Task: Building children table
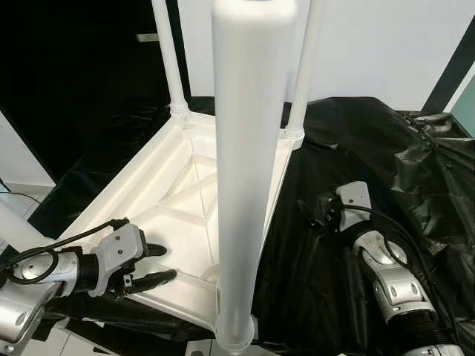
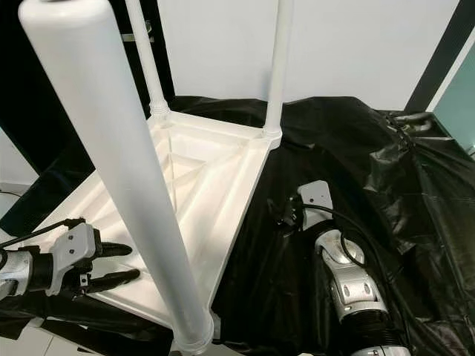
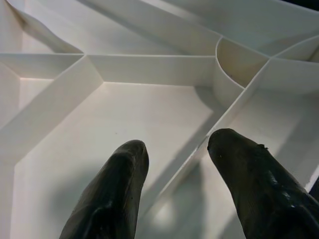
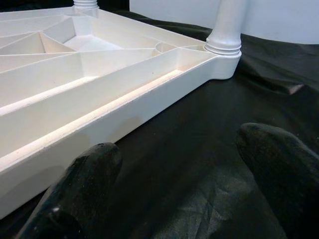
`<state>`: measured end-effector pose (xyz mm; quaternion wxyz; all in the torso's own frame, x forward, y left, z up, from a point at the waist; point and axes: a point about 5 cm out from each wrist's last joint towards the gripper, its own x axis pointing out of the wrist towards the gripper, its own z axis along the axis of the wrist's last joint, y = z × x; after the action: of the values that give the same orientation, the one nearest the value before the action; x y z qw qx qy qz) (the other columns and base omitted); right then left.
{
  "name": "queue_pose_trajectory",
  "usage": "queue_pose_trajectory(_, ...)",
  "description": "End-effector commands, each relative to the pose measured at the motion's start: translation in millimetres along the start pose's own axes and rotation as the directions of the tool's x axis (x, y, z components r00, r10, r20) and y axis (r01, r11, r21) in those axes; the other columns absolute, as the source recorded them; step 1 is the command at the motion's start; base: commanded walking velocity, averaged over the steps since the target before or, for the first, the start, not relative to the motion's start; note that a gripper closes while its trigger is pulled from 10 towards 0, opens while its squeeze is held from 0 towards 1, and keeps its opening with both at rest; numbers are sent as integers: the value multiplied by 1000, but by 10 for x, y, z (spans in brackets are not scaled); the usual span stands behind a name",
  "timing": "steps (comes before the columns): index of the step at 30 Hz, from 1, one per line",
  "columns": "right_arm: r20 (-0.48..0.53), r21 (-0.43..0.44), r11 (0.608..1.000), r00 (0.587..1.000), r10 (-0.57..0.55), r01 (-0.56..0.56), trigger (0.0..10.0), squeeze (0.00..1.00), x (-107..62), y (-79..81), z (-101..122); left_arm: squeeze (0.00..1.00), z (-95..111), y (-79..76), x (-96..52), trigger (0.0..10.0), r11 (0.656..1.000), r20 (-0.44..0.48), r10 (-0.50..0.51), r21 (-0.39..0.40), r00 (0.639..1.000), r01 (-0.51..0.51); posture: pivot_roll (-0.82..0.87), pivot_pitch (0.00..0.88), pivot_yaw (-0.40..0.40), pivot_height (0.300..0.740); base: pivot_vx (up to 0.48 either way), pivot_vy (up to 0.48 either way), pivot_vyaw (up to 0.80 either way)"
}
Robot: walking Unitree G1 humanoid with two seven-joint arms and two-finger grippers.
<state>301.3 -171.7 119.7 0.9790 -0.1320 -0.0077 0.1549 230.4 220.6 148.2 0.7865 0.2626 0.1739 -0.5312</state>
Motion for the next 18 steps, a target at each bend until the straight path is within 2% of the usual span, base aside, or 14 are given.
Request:
queue_pose_trajectory(1, 1, -4, 1000, 1000, 9, -9, 10000, 0, 8, 1, 28, 0, -30, -60, 26, 10000, 993, -45, -118, 15, 992, 119, 102, 0, 2, 740, 0, 0, 0)
queue_pose_trajectory(3, 0, -5, 1000, 1000, 9, -9, 10000, 0, 9, -3, 29, 0, -36, -63, 43, 10000, 993, -58, -119, 22, 991, 120, 102, 0, 2, 740, 0, 0, 0)
queue_pose_trajectory(6, 3, -10, 1000, 1000, 6, -6, 10000, 0, 31, -19, 60, 0, -138, -65, 160, 10000, 991, -165, -106, 66, 981, 118, 93, 0, 8, 740, 0, 0, 0)
queue_pose_trajectory(10, 4, -11, 1000, 1000, 4, -4, 10000, 0, 39, -14, 80, 0, -185, -24, 251, 10000, 992, -209, -66, 91, 976, 87, 90, 0, 10, 740, 0, 0, 0)
queue_pose_trajectory(13, 2, -12, 1000, 1000, 4, -4, 10000, 0, 21, -1, 78, 0, -220, 107, 314, 10000, 1000, -232, 16, 27, 972, -10, 88, 0, 13, 740, 0, 0, 0)
queue_pose_trajectory(14, 1, -13, 1000, 1000, 4, -4, 10000, 0, 18, 2, 76, 0, -230, 130, 317, 9216, 1000, -238, 28, 19, 971, -25, 86, 0, 15, 740, 0, 0, 0)
queue_pose_trajectory(15, 1, -13, 1000, 1000, 4, -4, 10000, 0, 18, 2, 76, 0, -230, 130, 317, 9216, 1000, -238, 28, 19, 971, -25, 86, 0, 15, 740, 0, 0, 0)
queue_pose_trajectory(16, 0, -14, 1000, 1000, 4, -4, 10000, 0, 15, 3, 75, 0, -243, 143, 316, 4745, 1000, -244, 32, 9, 969, -30, 84, 0, 16, 740, 0, 0, 0)
queue_pose_trajectory(17, -1, -15, 1000, 1000, 3, -3, 10000, 0, 14, 3, 75, 0, -251, 168, 321, 2078, 999, -250, 50, 13, 967, -49, 83, 0, 18, 740, 0, 0, 0)
queue_pose_trajectory(18, -1, -15, 1000, 1000, 3, -3, 10000, 0, 14, 3, 75, 0, -251, 168, 321, 2078, 999, -250, 50, 13, 967, -49, 83, 0, 18, 740, 0, 0, 0)
